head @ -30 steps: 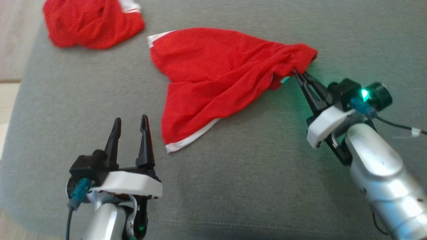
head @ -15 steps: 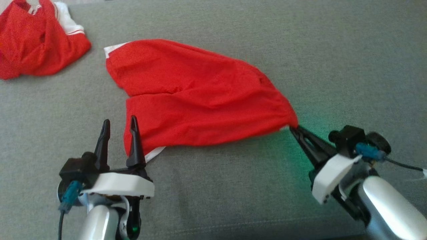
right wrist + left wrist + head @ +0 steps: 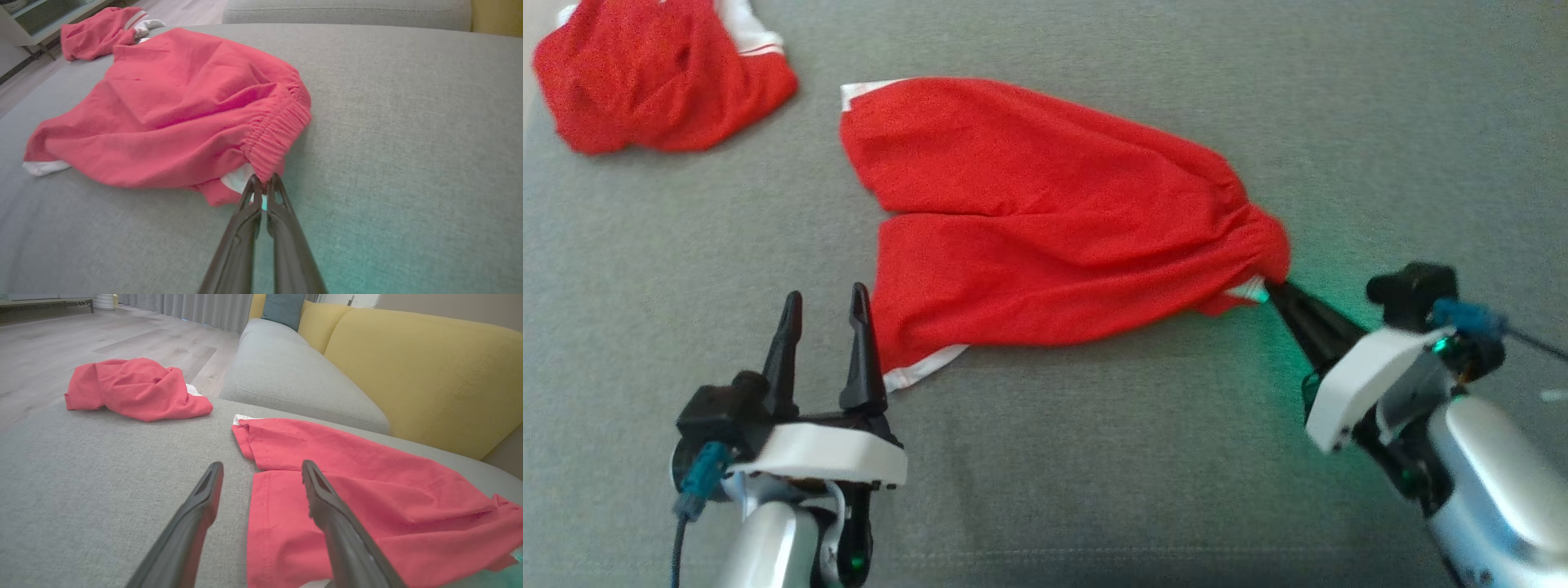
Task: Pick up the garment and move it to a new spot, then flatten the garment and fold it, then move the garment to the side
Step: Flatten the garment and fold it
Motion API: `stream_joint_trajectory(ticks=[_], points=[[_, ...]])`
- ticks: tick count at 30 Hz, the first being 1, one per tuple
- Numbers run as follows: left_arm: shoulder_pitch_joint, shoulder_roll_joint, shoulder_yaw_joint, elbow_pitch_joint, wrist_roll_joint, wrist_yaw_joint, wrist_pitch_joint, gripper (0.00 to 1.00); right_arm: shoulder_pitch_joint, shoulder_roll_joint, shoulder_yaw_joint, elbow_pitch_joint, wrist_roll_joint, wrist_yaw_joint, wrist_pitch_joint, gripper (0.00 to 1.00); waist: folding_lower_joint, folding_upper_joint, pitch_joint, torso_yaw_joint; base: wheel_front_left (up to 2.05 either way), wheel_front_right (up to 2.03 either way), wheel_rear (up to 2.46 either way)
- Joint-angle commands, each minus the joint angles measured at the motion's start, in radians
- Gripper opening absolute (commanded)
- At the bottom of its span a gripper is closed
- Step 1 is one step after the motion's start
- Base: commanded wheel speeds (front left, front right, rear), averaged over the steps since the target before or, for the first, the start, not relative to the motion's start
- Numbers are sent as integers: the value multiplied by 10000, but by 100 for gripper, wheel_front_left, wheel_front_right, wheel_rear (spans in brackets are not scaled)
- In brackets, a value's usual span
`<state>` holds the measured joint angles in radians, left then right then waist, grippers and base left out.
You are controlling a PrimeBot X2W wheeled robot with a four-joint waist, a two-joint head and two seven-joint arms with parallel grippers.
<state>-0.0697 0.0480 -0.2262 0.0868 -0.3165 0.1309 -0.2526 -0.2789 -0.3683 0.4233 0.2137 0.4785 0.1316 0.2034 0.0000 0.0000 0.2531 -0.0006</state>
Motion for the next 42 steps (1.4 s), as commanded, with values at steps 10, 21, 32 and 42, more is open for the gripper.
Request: stream_joint_trajectory(ticks=[10,21,32,42], points=[[-290,22,65,-217,44,22,-92,100,-1651,85,-330,2446,576,-9,-522,0,0,0,-18,902,0,0,0],[-126,22,-46,-178,25,39,-92,100,-2345,48,51,4190,883,-9,-1175,0,0,0,-256,895,0,0,0],[74,22,-142,-121,56,-5,-92,100,-2132,-78,428,4538,1084,-9,-2314,100,0,0,-583,251,0,0,0],[312,22,44,-200,108,-40,-92,100,-1486,66,-51,3607,512,-9,-4002,100,0,0,-1130,-264,0,0,0]])
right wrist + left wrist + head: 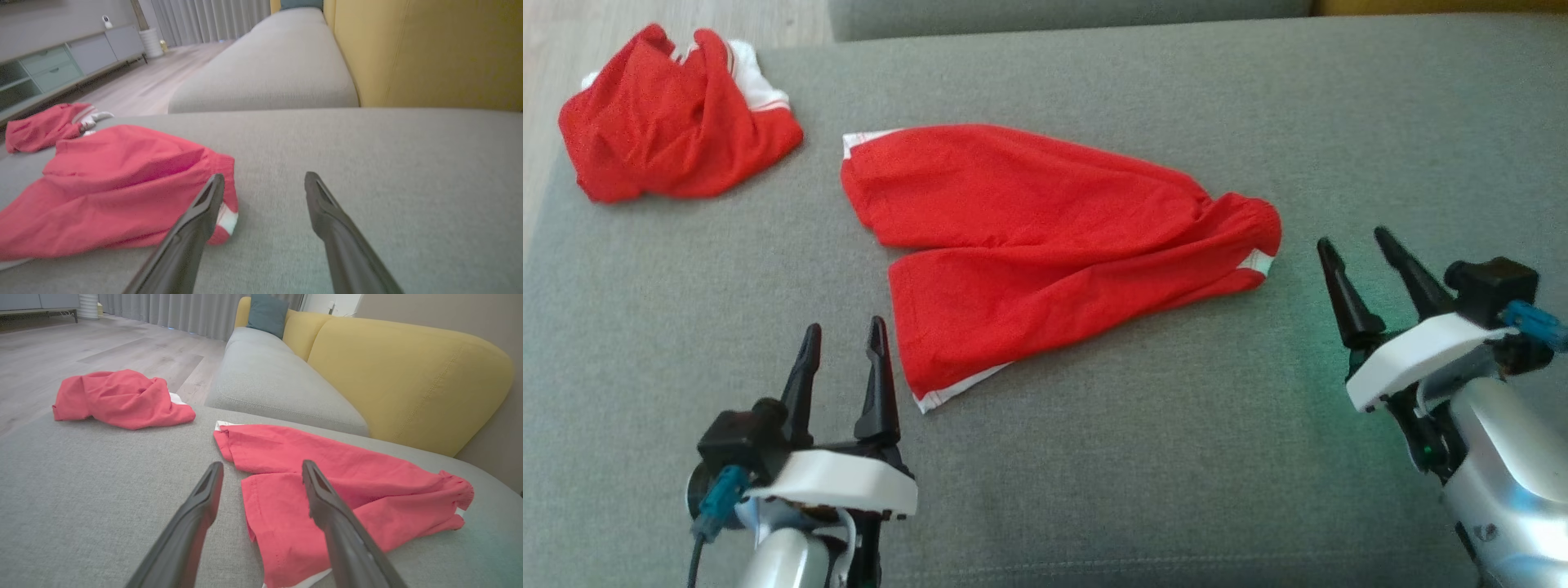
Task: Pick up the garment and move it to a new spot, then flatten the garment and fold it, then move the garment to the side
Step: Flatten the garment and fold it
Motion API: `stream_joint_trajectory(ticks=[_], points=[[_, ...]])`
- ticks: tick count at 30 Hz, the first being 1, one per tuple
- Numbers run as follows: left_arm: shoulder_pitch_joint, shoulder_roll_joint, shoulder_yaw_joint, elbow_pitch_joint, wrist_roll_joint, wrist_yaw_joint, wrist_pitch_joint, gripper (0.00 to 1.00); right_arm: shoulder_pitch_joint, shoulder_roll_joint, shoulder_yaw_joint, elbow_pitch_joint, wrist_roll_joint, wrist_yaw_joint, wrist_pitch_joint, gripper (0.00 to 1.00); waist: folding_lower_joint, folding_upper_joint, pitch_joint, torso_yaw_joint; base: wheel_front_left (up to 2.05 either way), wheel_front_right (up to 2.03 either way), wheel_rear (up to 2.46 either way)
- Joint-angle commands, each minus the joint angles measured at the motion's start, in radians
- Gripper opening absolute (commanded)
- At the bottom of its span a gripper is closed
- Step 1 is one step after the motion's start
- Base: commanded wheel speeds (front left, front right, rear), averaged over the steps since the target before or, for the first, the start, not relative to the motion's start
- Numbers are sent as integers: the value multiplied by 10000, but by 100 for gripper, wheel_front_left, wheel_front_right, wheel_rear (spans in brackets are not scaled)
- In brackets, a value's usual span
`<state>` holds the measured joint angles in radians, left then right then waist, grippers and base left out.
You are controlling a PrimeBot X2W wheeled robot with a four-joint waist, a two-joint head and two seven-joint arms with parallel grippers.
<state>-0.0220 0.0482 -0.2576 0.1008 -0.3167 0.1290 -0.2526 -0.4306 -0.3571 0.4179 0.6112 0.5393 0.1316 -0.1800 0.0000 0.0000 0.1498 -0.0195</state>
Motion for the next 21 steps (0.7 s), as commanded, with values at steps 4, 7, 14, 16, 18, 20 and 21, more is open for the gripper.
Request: stream_joint_trajectory(ticks=[4,7,14,16,18,20,21], points=[[-10,20,375,-397,123,3,-92,100,385,304,-650,-1026,-804,-9,-543,100,0,0,-372,-170,0,0,0],[198,20,456,-440,127,-42,-92,100,785,677,-1309,-1603,-1605,-9,-676,100,0,0,-595,-215,0,0,0],[900,20,710,-582,217,-106,-92,100,2181,1970,-2875,-3241,-3584,-9,-781,100,0,0,-1167,-201,0,0,0],[1094,20,763,-649,197,-95,-92,100,2599,2364,-3151,-3650,-3909,-9,-790,100,0,0,-1307,-179,0,0,0],[1258,20,790,-710,207,-78,-92,100,2951,2616,-3310,-3943,-4107,-9,-794,100,0,0,-1430,-173,0,0,0],[1381,20,803,-778,222,-50,-92,100,3212,2809,-3460,-4166,-4214,-9,-797,100,0,0,-1485,-173,0,0,0],[1419,20,805,-805,232,-33,-92,100,3312,2877,-3509,-4232,-4250,-9,-798,100,0,0,-1508,-171,0,0,0]])
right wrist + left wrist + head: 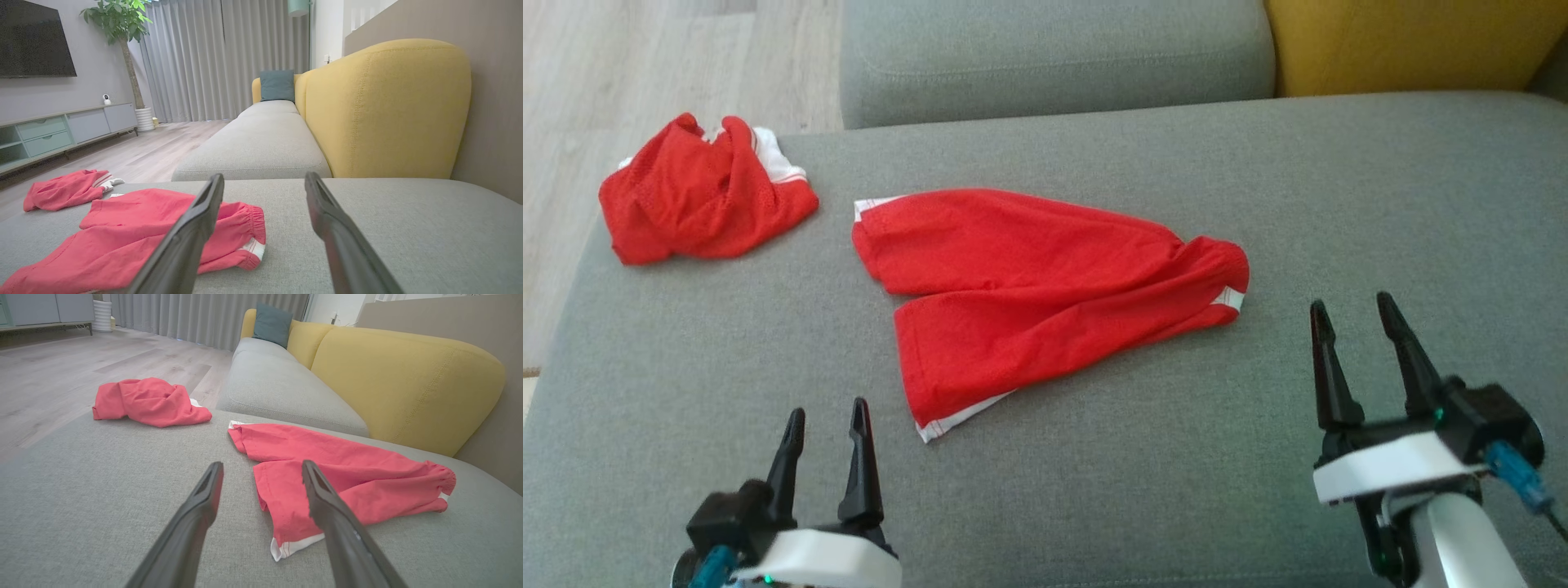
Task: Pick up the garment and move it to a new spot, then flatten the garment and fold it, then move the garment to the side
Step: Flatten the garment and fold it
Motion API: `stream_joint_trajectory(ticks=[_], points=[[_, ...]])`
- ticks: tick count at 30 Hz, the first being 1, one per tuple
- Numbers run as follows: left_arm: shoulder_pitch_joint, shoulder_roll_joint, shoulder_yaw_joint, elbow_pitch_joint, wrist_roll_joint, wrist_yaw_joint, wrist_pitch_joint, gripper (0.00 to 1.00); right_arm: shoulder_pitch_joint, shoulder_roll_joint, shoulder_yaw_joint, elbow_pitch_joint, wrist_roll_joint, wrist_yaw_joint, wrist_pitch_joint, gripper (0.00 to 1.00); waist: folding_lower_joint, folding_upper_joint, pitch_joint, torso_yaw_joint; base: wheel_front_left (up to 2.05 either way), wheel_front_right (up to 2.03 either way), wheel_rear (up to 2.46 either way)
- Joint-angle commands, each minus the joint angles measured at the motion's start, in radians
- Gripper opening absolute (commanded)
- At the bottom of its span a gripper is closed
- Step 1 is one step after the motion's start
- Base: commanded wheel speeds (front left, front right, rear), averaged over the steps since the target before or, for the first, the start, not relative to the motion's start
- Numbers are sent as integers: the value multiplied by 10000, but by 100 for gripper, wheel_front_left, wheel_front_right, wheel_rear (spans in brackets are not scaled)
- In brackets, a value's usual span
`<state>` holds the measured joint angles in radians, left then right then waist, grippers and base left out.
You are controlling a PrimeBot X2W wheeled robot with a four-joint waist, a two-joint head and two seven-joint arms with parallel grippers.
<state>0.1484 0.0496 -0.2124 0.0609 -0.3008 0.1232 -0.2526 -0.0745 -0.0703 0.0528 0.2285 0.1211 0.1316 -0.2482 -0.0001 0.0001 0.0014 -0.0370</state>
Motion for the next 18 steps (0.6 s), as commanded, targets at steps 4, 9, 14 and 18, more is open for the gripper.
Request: stream_joint_trajectory(ticks=[4,9,14,18], points=[[-233,6,332,-473,114,72,-92,100,-45,131,82,-466,-168,-9,-118,100,1,-1,-74,10,0,0,0],[-255,6,285,-503,171,82,-92,100,105,190,144,-317,-304,-9,-122,100,1,-1,-91,5,0,0,0],[-317,6,301,-456,200,52,-92,100,176,197,342,-104,-16,-9,-126,100,1,-1,-75,-15,0,0,0],[-353,6,307,-434,209,40,-92,100,123,198,431,12,67,-9,-128,100,1,-1,-50,-47,0,0,0]])
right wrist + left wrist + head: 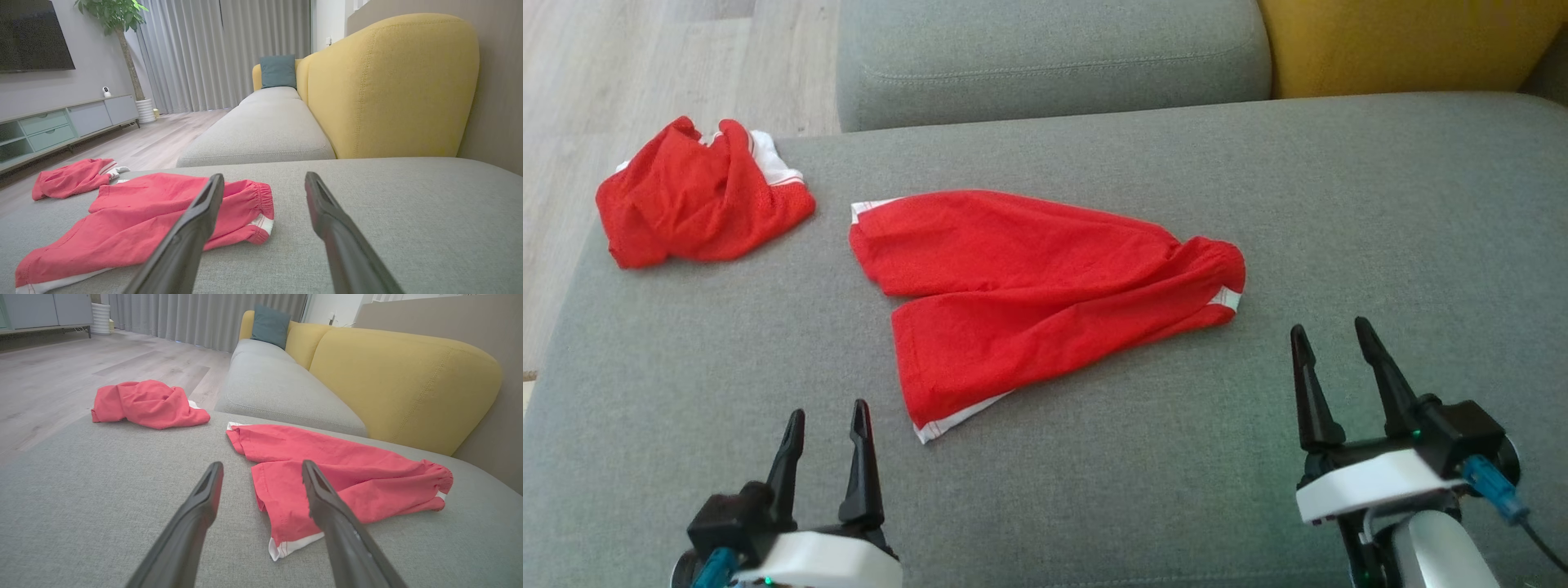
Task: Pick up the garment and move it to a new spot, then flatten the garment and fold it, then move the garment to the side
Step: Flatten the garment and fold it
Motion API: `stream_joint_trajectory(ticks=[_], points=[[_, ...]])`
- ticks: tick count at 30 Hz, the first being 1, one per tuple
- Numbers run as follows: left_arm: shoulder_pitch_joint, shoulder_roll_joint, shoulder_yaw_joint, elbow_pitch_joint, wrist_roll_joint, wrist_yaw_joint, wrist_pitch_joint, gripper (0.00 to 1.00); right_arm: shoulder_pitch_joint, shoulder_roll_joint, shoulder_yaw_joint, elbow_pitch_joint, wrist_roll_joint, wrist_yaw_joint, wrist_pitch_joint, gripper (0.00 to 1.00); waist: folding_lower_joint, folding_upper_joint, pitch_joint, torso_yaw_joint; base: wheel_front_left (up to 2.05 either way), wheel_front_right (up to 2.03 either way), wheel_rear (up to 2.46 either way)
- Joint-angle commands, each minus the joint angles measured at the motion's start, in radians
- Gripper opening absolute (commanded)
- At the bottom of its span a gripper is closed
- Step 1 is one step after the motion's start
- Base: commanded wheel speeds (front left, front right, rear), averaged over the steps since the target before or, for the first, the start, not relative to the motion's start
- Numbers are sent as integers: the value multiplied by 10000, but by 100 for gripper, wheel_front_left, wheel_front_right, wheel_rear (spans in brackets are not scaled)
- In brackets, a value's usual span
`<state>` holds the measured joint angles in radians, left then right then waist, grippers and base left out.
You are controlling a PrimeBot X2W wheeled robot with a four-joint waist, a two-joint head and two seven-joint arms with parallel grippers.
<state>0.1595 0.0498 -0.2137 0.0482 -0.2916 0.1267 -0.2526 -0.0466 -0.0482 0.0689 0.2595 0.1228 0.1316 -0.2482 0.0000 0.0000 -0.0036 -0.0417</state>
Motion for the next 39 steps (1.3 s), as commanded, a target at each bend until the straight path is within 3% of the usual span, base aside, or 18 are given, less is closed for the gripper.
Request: stream_joint_trajectory(ticks=[1,13,28,39], points=[[-471,5,314,-302,117,6,-92,100,-172,-22,282,-276,56,-9,-129,100,0,0,3,-7,0,0,0],[-528,5,174,-65,58,-84,-92,100,-245,-21,327,-182,122,-9,-133,100,0,0,118,-9,0,0,0],[-1842,5,-772,2789,4,-555,-92,100,-648,-21,327,-344,255,-9,-135,100,0,0,1292,-409,0,0,0],[-2402,5,-792,3513,-7,-654,-92,100,-841,-20,219,-403,349,-9,-135,100,0,0,1800,-679,0,0,0]])
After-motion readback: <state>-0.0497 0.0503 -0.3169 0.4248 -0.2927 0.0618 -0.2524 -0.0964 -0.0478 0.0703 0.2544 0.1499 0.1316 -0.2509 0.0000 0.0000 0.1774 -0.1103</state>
